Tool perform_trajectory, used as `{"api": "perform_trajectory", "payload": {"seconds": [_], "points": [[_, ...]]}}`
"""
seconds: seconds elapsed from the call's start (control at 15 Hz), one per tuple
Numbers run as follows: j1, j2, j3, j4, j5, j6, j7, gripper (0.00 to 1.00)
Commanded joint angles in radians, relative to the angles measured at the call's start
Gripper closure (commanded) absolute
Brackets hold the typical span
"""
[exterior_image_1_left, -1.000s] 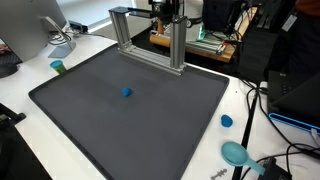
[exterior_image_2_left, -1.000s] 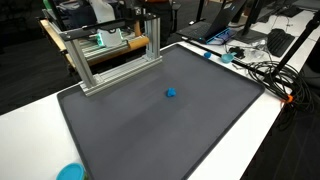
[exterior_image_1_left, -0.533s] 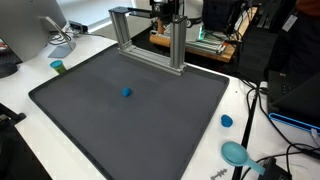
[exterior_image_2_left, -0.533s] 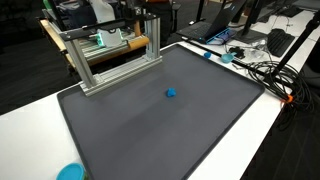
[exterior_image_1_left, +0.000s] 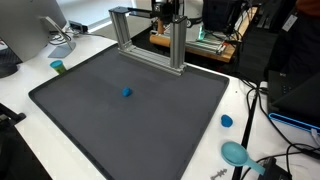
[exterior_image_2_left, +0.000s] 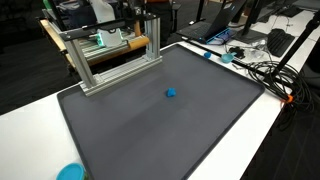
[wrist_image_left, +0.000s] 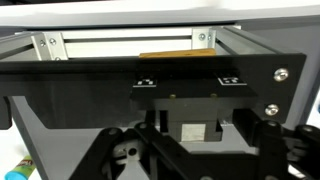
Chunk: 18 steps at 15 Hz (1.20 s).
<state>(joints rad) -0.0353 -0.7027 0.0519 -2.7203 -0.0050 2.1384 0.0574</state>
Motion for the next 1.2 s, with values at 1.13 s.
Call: {"api": "perform_trajectory", "payload": {"seconds": [1.13], "points": [[0.006,-0.005,0.003,-0.022,-0.03,-0.002,0.007,0.31]]}}
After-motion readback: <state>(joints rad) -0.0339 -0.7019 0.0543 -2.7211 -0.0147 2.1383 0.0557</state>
